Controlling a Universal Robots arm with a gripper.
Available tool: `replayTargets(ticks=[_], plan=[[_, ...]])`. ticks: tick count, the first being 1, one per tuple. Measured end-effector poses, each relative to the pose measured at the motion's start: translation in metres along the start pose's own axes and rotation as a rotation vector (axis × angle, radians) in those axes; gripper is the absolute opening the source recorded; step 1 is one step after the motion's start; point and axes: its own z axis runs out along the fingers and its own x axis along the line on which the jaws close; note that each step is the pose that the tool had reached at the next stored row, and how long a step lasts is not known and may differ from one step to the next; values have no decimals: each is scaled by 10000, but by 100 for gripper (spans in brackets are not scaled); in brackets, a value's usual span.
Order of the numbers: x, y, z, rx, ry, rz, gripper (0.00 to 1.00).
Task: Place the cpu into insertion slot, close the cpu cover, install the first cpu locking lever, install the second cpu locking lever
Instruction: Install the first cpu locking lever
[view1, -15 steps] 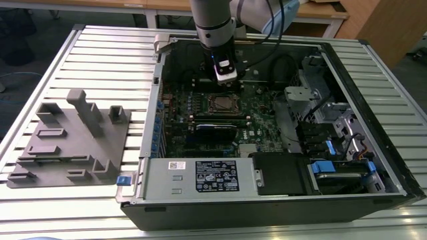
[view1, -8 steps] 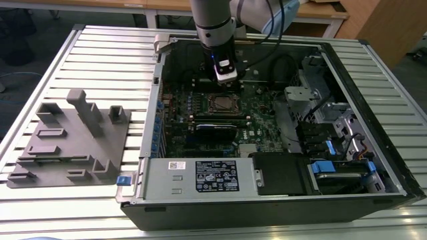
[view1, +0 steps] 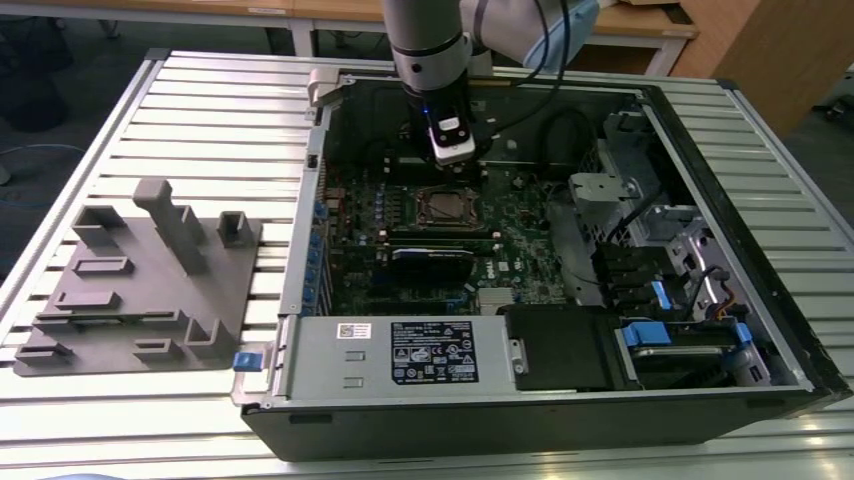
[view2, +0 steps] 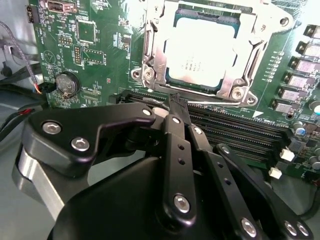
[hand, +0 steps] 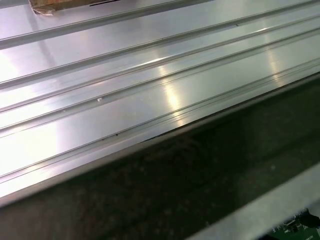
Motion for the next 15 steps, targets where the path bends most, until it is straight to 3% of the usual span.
replayTargets(ticks=[6, 15], plan=[[-50, 26, 16, 9, -4, -1, 11], [-31, 77, 19, 9, -6, 9, 11]])
